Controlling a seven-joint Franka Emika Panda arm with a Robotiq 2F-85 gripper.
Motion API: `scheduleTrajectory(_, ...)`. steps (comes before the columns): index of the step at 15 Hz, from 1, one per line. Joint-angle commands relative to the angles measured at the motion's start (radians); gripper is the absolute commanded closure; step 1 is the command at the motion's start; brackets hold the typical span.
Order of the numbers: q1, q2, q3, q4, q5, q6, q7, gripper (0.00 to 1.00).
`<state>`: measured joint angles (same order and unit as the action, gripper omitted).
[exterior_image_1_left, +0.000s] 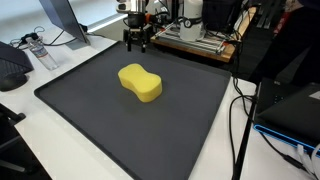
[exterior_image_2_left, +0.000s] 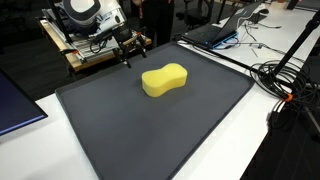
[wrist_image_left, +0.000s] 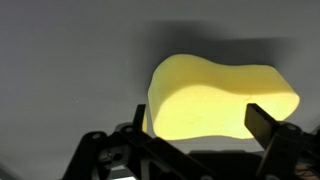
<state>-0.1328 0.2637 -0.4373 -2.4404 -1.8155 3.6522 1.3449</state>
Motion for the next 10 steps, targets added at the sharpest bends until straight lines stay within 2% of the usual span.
scheduleTrajectory(1, 0.012, 0.044, -0.029, 0.091, -0.076, 0.058, 0.153, 0.0)
scheduleTrajectory(5, 0.056, 0.073, -0.07, 0.194, -0.194, 0.065, 0.371, 0.0)
scheduleTrajectory(10, 0.211, 0.12, -0.18, 0.349, -0.374, 0.087, 0.691, 0.0)
